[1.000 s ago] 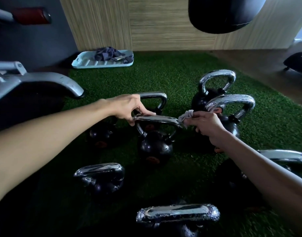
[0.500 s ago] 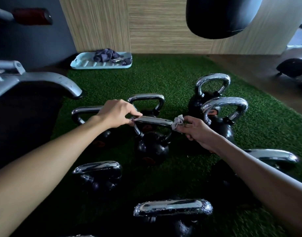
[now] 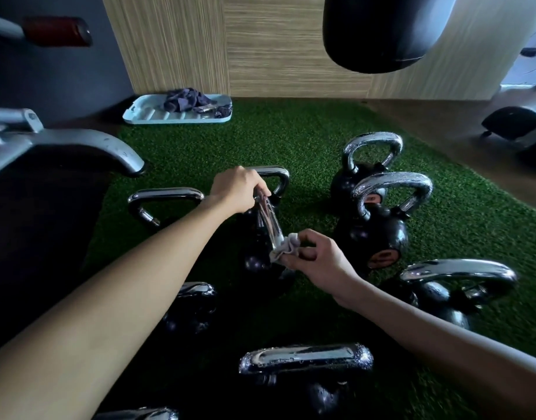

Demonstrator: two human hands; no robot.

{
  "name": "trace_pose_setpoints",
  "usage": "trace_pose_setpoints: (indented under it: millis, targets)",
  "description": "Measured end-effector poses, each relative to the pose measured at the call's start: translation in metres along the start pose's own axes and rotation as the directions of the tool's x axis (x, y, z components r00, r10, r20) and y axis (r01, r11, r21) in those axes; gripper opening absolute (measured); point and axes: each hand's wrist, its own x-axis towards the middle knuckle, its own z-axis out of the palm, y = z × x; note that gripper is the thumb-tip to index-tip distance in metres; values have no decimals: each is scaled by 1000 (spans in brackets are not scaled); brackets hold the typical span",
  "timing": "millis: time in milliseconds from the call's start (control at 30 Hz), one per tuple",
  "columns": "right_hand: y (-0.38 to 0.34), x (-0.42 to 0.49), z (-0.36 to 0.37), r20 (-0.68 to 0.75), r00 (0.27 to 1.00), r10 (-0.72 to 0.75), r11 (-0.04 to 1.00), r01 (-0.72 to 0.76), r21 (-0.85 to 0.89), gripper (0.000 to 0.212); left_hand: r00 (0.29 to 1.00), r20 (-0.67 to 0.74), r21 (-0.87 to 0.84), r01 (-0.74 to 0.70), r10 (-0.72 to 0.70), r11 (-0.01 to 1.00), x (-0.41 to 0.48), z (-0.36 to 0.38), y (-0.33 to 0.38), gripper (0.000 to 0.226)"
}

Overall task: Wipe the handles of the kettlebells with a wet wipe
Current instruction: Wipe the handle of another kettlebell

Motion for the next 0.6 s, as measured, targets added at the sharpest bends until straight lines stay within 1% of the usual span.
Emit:
trace_pose_setpoints:
  millis: [67, 100, 167, 200, 233, 300, 367, 400, 467, 600]
  targets:
    - [-1, 1, -3, 4, 1000, 12, 1000, -12, 16, 30, 992, 42, -154, 124, -119, 980, -5, 3, -3, 30]
    - [-1, 2, -5, 15, 1000, 14, 1000, -14, 25, 28, 982, 94, -198, 181, -166, 963, -8, 3, -4, 33]
    - [-2, 3, -7, 37, 999, 17, 999, -18, 41, 27, 946, 227, -183, 276, -233, 943, -13, 4, 0, 74]
    - [-3, 4, -8, 48, 999, 20, 998, -23, 51, 27, 929, 252, -183, 320, -270, 930, -15, 6, 4, 91]
    - [-3, 5, -10, 62, 998, 27, 997, -31, 67, 28, 924, 260, -202, 337, -281, 920, -16, 8, 8, 100]
    - [-4, 9, -17, 117, 991, 57, 994, -68, 86, 30, 919, 267, -295, 363, -289, 884, -18, 13, 14, 101]
    - [-2, 15, -27, 174, 981, 85, 995, -94, 44, 33, 912, 262, -354, 395, -316, 848, -19, 15, 17, 95]
    - [0, 20, -31, 178, 980, 91, 996, -93, 6, 33, 909, 258, -369, 406, -328, 836, -20, 14, 17, 93]
    - [3, 28, -38, 128, 988, 85, 996, -79, -47, 28, 913, 233, -352, 400, -334, 846, -24, 9, 17, 89]
    - [10, 48, -42, -87, 992, 87, 996, -90, -29, 20, 911, 205, -317, 407, -357, 857, -33, 5, 3, 87]
